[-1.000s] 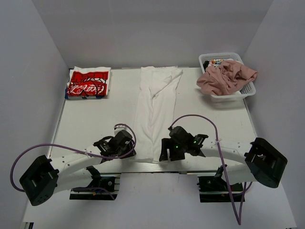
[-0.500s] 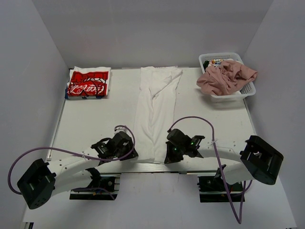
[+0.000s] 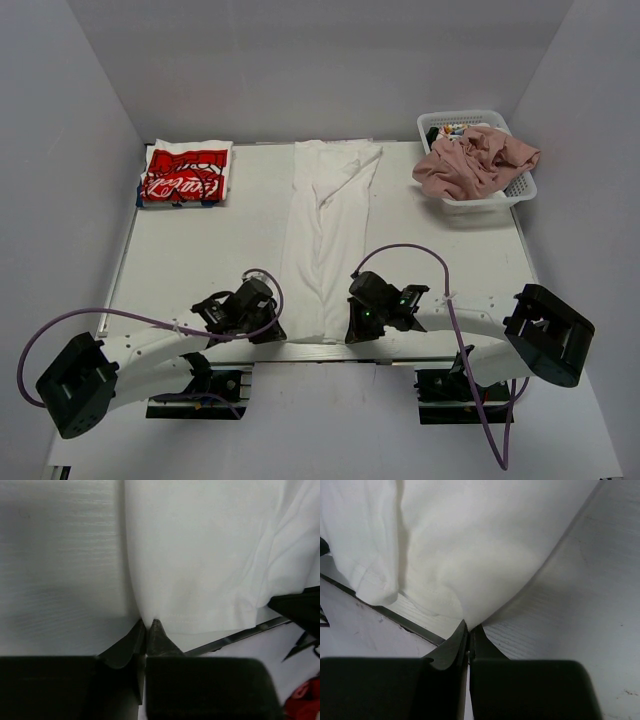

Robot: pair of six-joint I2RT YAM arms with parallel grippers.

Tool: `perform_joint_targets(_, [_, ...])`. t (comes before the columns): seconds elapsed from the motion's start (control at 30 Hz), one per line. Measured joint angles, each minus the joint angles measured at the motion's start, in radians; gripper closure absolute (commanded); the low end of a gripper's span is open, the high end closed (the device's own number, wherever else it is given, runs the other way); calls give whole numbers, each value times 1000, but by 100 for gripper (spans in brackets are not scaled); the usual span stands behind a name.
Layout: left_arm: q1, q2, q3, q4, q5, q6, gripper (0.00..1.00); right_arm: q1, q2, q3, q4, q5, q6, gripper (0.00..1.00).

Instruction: Fold and stack the t-shirts

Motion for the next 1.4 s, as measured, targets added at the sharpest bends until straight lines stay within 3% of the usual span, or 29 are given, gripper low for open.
perform_joint_targets(0.07, [0,-2,-7,13,15,-3,100,1,0,0,0,3,0,100])
perform_joint_targets(0.43, [-2,48,84,-92,-51,3,100,5,-2,55,-14,83,-41,100])
perform_joint_targets(0.63, [-1,69,240,-190,-200,5,100,-3,-18,188,-74,282,-22,100])
perform_joint_targets(0.83, [45,317,589,-240,-362,26,100,-72,27,362,-137,483,-29,100])
perform_joint_targets(0.97, [107,449,728,-235,-416,77,100,-143,82,430,-132,563,-68,100])
perform_joint_targets(1.4, [249,787,1057,-87,-412,351,100,-363,381,702,-77,542,-216,100])
